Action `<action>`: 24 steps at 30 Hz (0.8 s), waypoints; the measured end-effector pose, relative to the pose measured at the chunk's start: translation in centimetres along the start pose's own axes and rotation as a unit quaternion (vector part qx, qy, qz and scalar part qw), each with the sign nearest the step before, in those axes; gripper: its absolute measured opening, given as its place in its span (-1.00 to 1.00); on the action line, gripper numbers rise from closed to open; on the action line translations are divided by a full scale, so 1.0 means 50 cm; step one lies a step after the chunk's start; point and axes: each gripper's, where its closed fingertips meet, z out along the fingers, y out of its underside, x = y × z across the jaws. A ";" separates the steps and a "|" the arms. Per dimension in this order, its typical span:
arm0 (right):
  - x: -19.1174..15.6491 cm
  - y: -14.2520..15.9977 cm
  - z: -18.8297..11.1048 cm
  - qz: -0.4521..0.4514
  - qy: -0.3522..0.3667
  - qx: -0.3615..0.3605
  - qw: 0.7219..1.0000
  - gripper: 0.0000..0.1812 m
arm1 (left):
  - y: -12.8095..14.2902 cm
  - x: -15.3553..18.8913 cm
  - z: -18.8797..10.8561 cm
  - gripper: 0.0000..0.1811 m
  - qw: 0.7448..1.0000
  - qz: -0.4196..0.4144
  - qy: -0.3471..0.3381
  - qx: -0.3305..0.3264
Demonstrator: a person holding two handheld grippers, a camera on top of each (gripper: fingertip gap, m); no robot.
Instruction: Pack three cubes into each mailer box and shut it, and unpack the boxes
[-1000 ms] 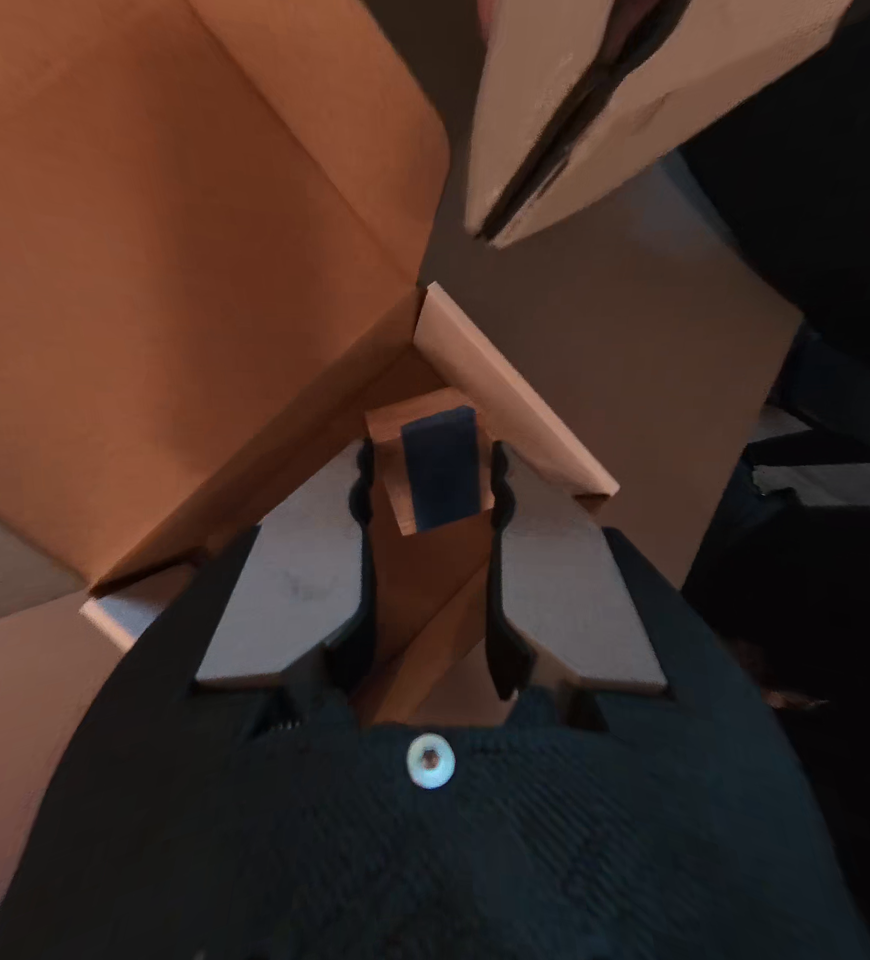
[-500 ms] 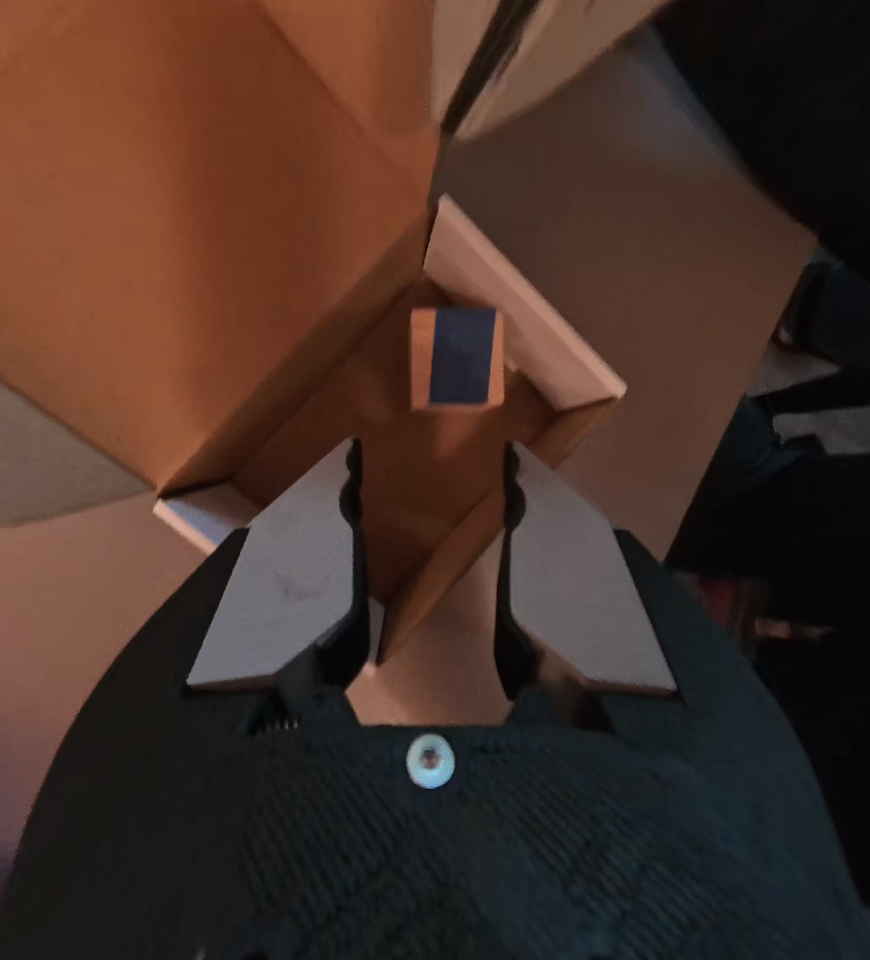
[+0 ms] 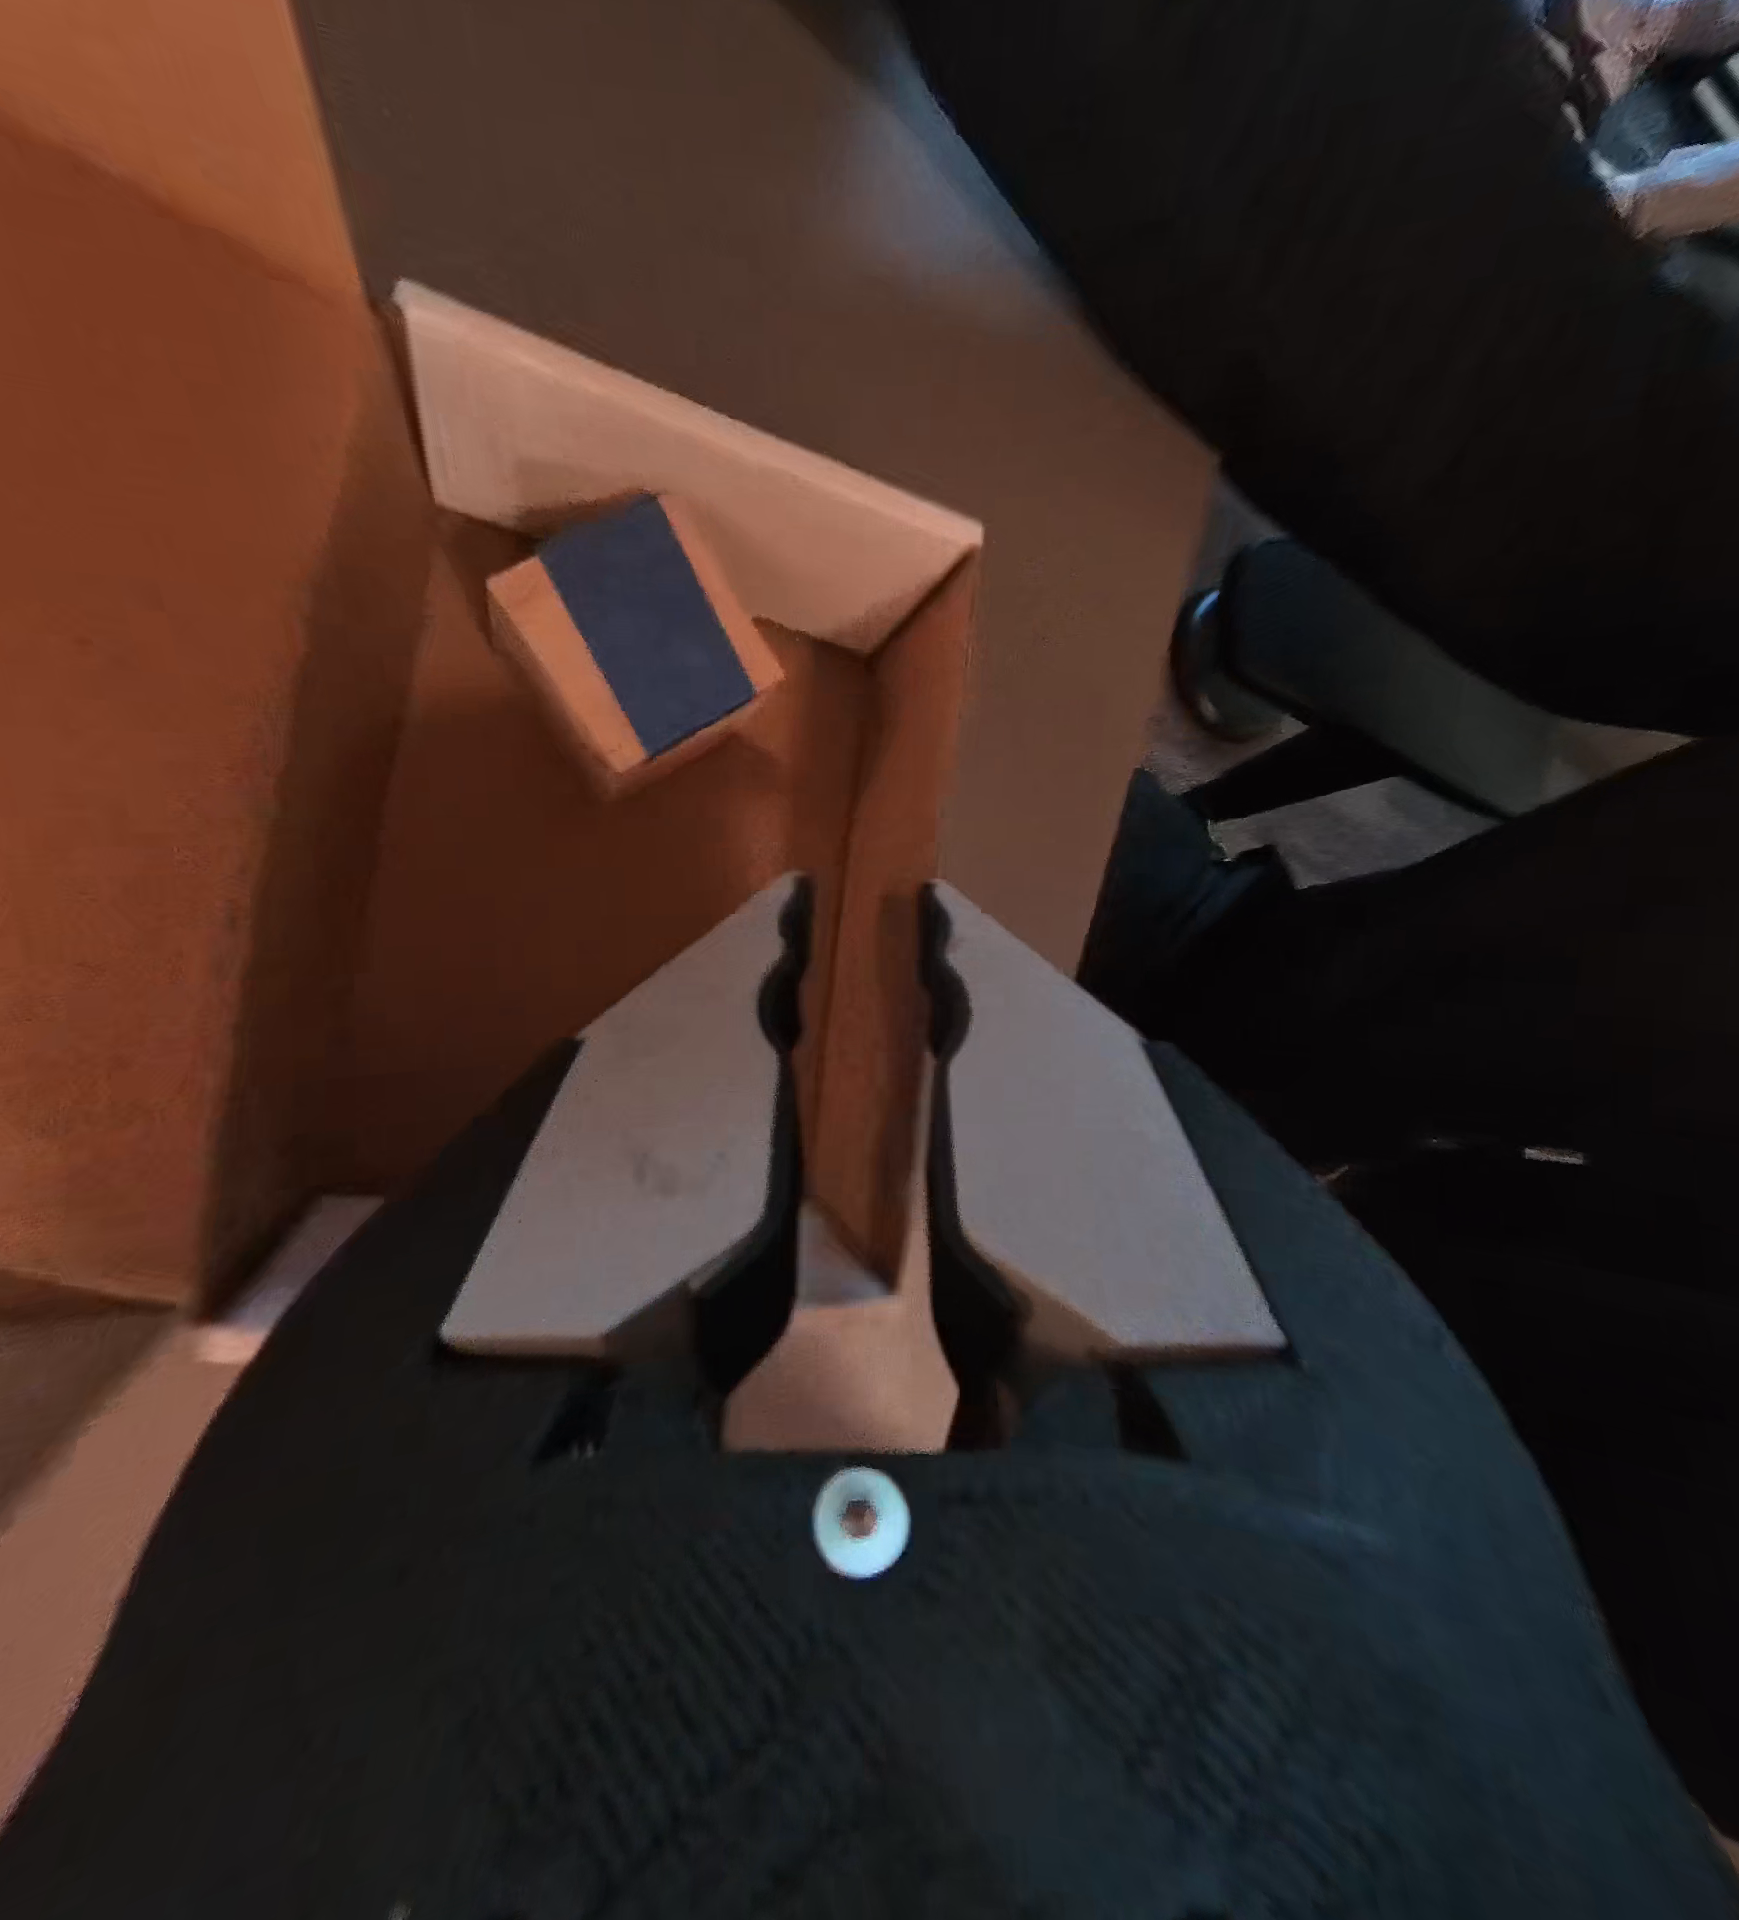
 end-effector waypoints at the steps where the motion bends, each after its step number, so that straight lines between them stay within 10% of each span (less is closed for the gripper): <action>1: 0.005 -0.003 -0.002 0.001 0.007 0.005 1.000 -1.00 | -0.001 -0.001 -0.002 -0.69 1.000 0.000 -0.005 0.001; 13: 0.010 0.001 0.001 0.000 0.014 0.001 1.000 -1.00 | 0.035 -0.083 -0.031 -0.87 0.988 0.034 -0.149 -0.014; 24: 0.021 0.008 0.000 -0.003 0.029 -0.007 1.000 -1.00 | -0.030 0.025 -0.115 -0.72 0.992 0.056 -0.066 0.094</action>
